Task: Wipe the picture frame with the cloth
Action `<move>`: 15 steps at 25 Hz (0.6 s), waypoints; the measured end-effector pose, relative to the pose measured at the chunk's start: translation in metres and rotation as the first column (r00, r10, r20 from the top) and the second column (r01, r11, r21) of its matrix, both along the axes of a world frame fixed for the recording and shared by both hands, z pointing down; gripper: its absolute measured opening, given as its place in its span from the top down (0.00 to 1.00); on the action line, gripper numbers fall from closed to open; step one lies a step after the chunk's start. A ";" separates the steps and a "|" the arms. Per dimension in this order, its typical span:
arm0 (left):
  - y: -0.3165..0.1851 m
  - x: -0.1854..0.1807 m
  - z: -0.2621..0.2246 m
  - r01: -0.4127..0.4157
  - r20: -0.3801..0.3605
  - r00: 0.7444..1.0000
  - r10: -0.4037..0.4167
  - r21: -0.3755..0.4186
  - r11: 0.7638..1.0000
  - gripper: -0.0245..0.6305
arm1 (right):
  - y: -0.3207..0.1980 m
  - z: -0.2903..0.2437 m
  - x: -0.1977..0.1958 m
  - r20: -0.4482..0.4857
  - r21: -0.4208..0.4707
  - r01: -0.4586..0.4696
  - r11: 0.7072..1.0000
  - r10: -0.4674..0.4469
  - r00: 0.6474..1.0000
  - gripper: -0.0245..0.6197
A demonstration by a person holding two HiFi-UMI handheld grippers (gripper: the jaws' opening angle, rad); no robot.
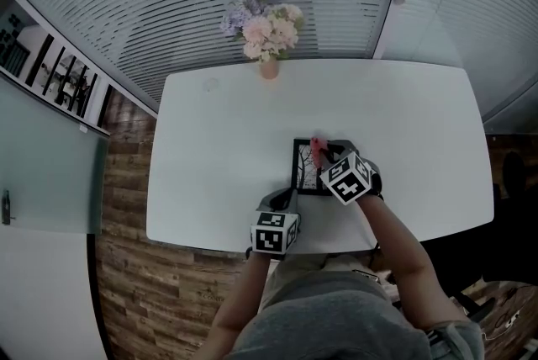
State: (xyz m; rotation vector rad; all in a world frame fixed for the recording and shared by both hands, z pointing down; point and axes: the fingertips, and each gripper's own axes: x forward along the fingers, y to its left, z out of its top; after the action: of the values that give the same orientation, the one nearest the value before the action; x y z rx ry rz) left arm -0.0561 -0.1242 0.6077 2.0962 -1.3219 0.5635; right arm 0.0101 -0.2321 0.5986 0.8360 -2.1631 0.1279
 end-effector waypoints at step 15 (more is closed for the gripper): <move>0.002 -0.003 -0.008 0.008 -0.017 1.000 -0.008 0.038 0.999 0.96 | 0.048 -0.049 0.015 0.134 0.062 -0.051 0.997 0.042 0.990 0.90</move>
State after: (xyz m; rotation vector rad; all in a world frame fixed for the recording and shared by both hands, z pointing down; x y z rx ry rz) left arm -0.0590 -0.1225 0.6001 2.1204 -1.3409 0.5204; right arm 0.0251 -0.1838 0.5500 0.9389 -2.2825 0.1408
